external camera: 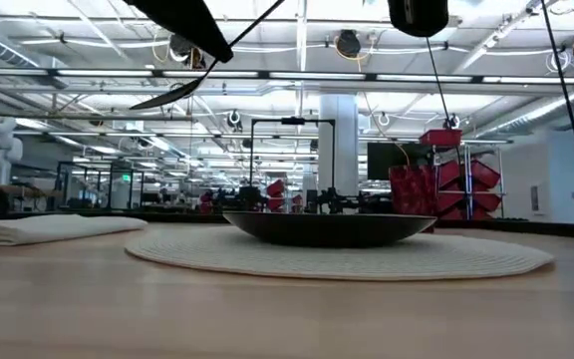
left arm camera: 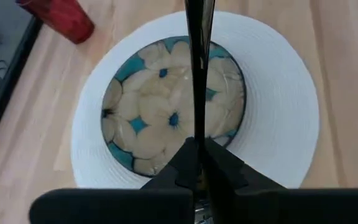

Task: Set table place
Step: Move the black spoon to the middle right of the table

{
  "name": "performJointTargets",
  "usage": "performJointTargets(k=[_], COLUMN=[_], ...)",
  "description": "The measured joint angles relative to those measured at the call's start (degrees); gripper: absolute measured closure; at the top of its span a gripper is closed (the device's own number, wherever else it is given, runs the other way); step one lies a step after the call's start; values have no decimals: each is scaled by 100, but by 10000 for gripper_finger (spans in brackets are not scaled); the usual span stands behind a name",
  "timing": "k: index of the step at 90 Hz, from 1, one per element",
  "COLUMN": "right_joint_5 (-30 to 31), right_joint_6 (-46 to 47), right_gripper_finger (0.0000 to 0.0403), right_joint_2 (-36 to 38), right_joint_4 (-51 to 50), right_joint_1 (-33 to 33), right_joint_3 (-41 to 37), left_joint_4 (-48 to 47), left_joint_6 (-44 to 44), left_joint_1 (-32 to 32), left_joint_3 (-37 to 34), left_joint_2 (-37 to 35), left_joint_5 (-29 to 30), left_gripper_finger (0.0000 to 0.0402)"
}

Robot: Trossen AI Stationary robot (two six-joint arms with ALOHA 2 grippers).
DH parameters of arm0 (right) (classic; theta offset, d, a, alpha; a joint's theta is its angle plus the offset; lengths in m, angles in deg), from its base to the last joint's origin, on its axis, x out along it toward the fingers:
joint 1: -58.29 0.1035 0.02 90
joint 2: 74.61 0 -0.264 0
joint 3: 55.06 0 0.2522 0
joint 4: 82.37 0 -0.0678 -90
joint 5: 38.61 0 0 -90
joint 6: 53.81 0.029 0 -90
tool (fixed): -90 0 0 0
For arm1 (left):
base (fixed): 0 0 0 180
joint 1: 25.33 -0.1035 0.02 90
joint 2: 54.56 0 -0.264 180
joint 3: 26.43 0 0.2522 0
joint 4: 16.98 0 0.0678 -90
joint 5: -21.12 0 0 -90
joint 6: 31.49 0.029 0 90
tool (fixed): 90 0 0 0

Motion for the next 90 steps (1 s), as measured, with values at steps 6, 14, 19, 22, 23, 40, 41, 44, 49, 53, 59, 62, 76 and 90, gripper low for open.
performJointTargets(k=[6,14,19,22,23,40,41,44,49,53,59,62,76,90], right_joint_5=[2,-6,-4,-7,-7,24,28,43,50,58,91,130,189,286], right_joint_6=[32,70,79,81,82,65,62,60,57,64,60,39,-107,-166], right_gripper_finger=[301,313,323,332,334,384,387,393,397,397,399,400,402,403], right_joint_2=[0,-4,-7,-7,-7,-7,-7,-8,-9,-9,-9,-9,-9,-13], right_joint_4=[26,27,30,27,27,-26,-32,-75,-134,-190,-276,-310,-451,-590], right_joint_1=[-21,-52,-50,-50,-50,-50,-50,-50,-50,-50,-50,-50,-48,-46], right_joint_3=[0,0,0,0,0,-2,-2,-5,-7,-7,-7,-7,-4,-4], left_joint_4=[53,87,93,93,93,85,82,76,73,74,72,67,68,137], left_joint_6=[1,-1,-2,-2,-2,-8,-8,-13,-34,-54,-89,-100,-11,-6], left_joint_1=[-6,-18,-34,-42,-48,-71,-70,-68,-63,-63,-68,-68,-68,-68], left_joint_3=[0,0,0,0,0,0,0,0,0,0,-2,-2,-2,-2], left_joint_2=[25,33,31,32,33,33,33,33,33,33,33,33,33,33], left_joint_5=[17,26,30,40,41,-15,-28,-46,-66,-66,-62,-61,-62,-167], left_gripper_finger=[401,401,401,401,401,401,401,401,401,401,401,401,399,362])
